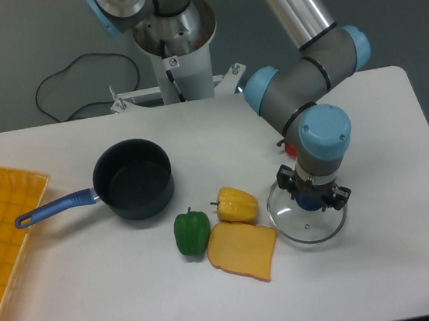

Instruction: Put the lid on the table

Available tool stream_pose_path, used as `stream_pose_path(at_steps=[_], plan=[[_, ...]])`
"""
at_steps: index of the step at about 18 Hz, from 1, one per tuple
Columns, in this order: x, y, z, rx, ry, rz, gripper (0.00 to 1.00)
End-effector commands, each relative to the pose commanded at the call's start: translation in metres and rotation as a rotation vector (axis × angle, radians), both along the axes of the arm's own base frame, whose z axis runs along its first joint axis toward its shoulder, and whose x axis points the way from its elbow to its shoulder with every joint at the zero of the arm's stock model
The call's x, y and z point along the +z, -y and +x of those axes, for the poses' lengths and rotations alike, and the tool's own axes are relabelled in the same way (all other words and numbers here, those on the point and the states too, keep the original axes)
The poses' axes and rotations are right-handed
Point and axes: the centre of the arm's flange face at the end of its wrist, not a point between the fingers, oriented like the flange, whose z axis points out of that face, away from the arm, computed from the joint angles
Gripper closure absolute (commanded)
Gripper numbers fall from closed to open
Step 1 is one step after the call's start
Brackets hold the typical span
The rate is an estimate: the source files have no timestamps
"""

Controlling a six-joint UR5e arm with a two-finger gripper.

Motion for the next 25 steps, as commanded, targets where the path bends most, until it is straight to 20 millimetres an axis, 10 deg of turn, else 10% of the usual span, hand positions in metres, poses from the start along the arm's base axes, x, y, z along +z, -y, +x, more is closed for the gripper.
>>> stream_pose_path(at_steps=[25], plan=[[-0.019, 0.009, 0.000, -0.013, 0.003, -0.035, 0.54]])
